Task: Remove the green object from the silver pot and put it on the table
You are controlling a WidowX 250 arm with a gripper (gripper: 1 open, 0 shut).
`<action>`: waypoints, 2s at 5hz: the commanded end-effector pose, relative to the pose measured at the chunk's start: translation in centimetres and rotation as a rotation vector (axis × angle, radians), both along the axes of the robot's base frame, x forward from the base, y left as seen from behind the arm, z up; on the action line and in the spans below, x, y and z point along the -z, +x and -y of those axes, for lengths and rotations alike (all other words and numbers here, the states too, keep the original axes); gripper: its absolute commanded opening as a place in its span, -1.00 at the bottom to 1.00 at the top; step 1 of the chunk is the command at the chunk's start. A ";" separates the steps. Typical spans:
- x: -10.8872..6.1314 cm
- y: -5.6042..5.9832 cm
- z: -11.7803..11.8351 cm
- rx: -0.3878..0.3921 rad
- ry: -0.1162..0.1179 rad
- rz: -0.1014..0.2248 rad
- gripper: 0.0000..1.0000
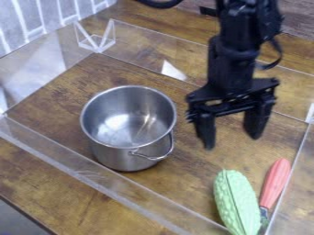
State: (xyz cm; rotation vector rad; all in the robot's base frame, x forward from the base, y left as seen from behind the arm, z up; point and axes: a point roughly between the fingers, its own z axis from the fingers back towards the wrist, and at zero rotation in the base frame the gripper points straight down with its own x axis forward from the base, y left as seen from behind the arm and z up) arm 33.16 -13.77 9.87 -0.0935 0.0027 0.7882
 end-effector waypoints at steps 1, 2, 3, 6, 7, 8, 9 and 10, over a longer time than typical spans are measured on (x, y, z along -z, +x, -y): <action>-2.9 0.6 1.0 0.082 -0.035 0.074 1.00; -2.1 1.2 -0.3 -0.007 -0.038 0.080 1.00; -1.0 1.4 -1.0 -0.084 -0.031 0.075 1.00; -0.9 0.8 -1.5 -0.044 -0.026 0.076 1.00; -0.6 1.2 -0.6 -0.068 -0.030 0.073 1.00; -0.3 1.6 0.3 -0.088 -0.031 0.069 1.00; -1.6 0.9 -0.7 -0.051 -0.033 0.076 1.00; -2.6 0.3 -1.8 -0.067 -0.036 0.079 -1.00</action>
